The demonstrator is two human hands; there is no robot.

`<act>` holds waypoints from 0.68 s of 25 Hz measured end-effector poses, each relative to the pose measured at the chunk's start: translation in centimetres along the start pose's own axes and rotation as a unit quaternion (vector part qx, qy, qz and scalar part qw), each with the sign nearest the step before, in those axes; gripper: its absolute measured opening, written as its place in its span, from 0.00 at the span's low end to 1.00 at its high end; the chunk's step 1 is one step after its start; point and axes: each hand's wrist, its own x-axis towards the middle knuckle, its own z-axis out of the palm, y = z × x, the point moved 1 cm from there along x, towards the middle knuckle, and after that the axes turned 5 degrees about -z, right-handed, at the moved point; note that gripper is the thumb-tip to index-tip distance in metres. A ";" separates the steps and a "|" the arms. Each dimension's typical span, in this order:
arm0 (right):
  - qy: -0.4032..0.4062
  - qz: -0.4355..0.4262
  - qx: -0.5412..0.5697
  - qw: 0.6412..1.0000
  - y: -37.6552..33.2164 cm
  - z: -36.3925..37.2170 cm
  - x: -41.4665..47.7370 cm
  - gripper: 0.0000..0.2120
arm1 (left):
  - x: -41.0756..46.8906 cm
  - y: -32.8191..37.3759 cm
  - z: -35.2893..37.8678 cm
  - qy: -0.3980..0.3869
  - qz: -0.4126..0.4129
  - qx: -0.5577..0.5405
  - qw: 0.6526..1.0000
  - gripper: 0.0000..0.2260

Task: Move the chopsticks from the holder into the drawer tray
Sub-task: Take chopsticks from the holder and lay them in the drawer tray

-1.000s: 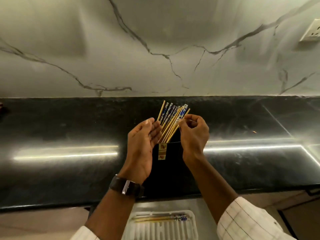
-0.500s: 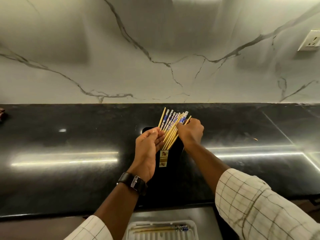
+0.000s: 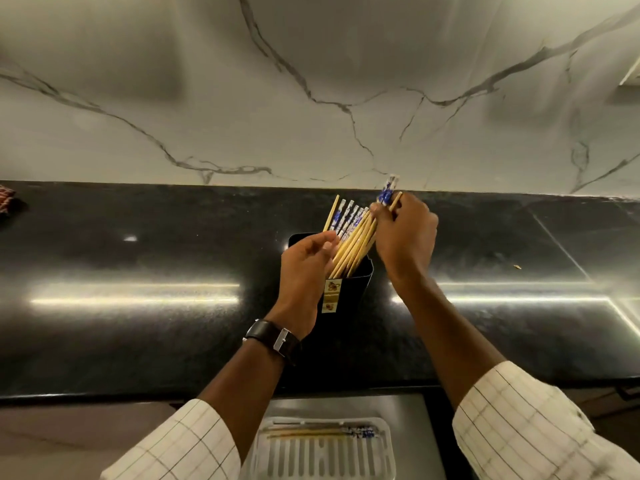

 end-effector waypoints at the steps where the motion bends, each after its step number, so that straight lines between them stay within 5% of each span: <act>1: 0.003 -0.053 0.018 0.998 -1.0 -1.0 -0.1 0.08 | -0.3 0.3 0.3 -0.017 0.041 0.043 0.998 0.12; 4: -0.018 -0.189 0.071 0.979 -4.0 -4.4 -0.3 0.08 | -1.2 2.1 1.6 -0.079 0.182 0.171 0.965 0.17; 8: -0.109 -0.213 0.144 0.960 -6.6 -8.0 0.0 0.10 | -1.9 4.7 2.5 -0.125 0.284 0.186 0.932 0.09; 12: -0.177 -0.133 0.193 0.956 -6.4 -9.5 0.1 0.11 | -3.1 3.7 2.3 -0.132 0.228 0.124 0.957 0.08; 17: -0.023 0.050 0.368 0.928 -3.4 -11.5 -1.0 0.09 | -3.5 2.1 -0.2 -0.049 0.134 -0.046 0.989 0.09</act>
